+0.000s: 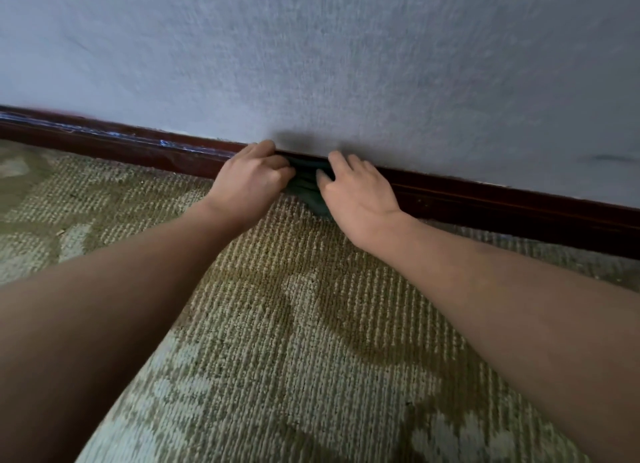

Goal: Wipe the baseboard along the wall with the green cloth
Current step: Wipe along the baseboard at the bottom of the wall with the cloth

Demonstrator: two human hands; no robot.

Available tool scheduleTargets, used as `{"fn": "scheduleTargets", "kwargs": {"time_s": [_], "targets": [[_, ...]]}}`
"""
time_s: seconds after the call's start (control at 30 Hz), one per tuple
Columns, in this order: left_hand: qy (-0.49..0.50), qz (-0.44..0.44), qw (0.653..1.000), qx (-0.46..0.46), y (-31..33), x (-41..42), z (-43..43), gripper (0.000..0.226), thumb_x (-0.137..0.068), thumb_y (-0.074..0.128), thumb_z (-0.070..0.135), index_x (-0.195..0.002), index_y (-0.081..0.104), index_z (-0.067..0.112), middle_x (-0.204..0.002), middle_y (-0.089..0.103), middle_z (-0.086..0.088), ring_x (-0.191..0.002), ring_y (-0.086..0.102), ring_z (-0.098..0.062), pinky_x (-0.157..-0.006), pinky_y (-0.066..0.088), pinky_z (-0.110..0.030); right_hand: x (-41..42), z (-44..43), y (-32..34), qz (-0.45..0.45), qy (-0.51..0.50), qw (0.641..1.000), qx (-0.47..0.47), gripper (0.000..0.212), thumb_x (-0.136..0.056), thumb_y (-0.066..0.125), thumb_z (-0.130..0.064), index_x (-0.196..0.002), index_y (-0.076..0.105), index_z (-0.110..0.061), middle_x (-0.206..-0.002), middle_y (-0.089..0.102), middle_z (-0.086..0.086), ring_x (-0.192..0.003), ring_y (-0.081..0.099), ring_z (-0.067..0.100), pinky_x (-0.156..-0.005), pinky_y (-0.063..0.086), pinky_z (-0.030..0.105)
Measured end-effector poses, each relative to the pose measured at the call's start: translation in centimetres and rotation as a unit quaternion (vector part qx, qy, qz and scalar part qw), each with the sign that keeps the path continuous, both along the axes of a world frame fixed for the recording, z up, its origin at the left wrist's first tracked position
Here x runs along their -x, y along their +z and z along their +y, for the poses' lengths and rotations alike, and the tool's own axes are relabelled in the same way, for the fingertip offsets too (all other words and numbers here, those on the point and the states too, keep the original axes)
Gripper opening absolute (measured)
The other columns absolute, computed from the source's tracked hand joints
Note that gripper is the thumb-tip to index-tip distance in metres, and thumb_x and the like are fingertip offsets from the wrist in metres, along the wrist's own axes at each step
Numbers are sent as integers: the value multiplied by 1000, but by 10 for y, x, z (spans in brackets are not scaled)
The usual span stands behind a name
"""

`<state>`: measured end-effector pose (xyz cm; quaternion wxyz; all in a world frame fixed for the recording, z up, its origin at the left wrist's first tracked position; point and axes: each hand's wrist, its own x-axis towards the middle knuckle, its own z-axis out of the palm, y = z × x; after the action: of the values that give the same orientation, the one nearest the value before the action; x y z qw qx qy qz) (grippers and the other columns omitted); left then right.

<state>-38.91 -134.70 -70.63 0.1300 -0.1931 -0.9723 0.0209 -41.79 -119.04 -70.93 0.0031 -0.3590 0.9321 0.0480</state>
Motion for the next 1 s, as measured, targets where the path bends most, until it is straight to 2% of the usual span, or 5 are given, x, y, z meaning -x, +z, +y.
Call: {"fn": "scheduleTargets", "kwargs": {"time_s": [0.17, 0.37, 0.57, 0.73, 1.0], "targets": [[32, -1, 999, -21, -3, -3, -28, 19, -66, 57, -9, -78, 72, -6, -72, 70, -18, -70, 60, -35, -62, 53, -38, -1, -31, -2, -33, -6, 999, 22, 43, -90, 46, -2, -133, 42, -4, -134, 31, 16, -119, 36, 33, -99, 31, 37], [99, -54, 993, -18, -3, 1, -38, 24, -79, 55, -6, -95, 71, 0, -92, 69, -14, -93, 52, -31, -78, 41, -34, -1, -48, 0, -47, -7, 999, 24, 41, -93, 43, -5, -134, 41, -5, -135, 31, 14, -121, 35, 31, -99, 31, 36], [4, -14, 999, 35, -5, -20, -34, 9, -67, 69, -5, -75, 71, -2, -71, 69, -13, -73, 62, -29, -68, 53, -32, 0, -33, 5, 40, 59, 997, -27, 40, -91, 47, -6, -130, 43, -6, -127, 36, 15, -114, 41, 29, -96, 34, 35], [-25, -12, 999, 45, 0, -11, -42, 37, -78, 35, 10, -77, 72, 2, -74, 71, -8, -76, 63, -27, -68, 52, -29, 1, -36, 14, 54, 62, 994, -67, 41, -91, 45, -6, -132, 40, -4, -124, 37, 15, -111, 43, 29, -93, 36, 35], [-75, -47, 994, 71, 3, -3, -57, 16, -69, 61, 10, -76, 74, 14, -74, 72, 3, -82, 64, -19, -73, 51, -24, -7, -57, 24, 2, 5, 995, -103, 44, -92, 41, -4, -135, 36, -3, -128, 34, 15, -113, 41, 31, -96, 34, 36]]}}
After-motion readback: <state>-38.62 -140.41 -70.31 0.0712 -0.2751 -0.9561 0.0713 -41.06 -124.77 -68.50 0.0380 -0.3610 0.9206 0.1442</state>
